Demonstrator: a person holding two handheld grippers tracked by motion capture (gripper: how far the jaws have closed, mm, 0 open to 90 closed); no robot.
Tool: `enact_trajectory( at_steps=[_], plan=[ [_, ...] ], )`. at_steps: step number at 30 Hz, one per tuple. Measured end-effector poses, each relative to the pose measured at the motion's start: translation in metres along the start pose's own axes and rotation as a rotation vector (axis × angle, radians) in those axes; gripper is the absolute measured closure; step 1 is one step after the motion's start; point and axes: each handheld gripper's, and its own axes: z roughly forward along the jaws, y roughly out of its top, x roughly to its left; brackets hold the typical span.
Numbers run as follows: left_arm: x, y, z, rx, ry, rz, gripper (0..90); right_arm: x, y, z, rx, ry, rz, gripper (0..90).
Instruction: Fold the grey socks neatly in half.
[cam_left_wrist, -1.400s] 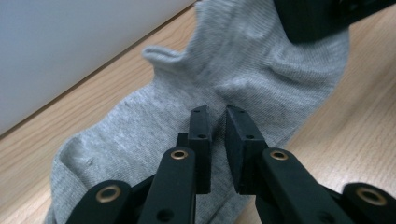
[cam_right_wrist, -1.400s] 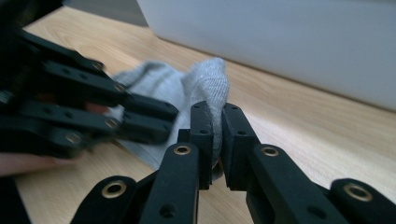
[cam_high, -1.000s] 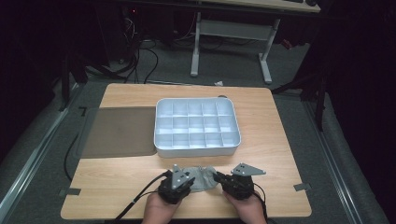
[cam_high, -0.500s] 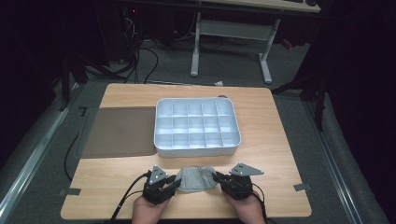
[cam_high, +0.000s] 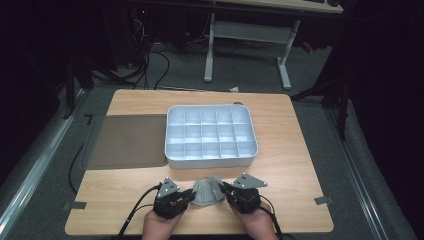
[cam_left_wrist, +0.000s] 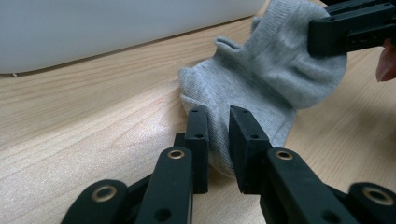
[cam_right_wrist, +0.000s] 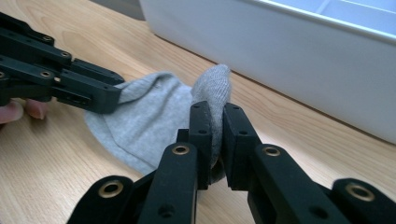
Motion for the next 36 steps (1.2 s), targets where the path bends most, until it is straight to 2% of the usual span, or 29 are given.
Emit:
enact_trajectory(
  at_steps=[14, 20, 25, 34, 35, 36],
  plan=[
    [-0.001, 0.000, 0.002, 0.019, -0.002, 0.008, 76.4, 0.025, 0.012, 0.026, 0.029, 0.043, -0.053, 85.3],
    [-0.001, 0.000, 0.002, 0.021, -0.007, 0.012, 76.5, 0.032, 0.018, 0.035, 0.017, 0.063, -0.062, 85.5],
    [-0.001, 0.000, 0.002, 0.022, -0.008, 0.011, 76.4, 0.036, 0.019, 0.041, 0.024, 0.079, -0.063, 85.5],
    [-0.001, 0.000, 0.002, 0.025, -0.005, 0.013, 75.9, 0.033, 0.015, 0.049, 0.036, 0.106, -0.047, 85.4],
    [-0.001, 0.000, 0.002, 0.025, -0.005, 0.013, 75.6, 0.034, 0.014, 0.050, 0.039, 0.112, -0.046, 84.9],
    [-0.001, 0.000, 0.002, 0.024, -0.004, 0.011, 75.4, 0.034, 0.015, 0.049, 0.033, 0.128, -0.042, 80.5]
  ],
)
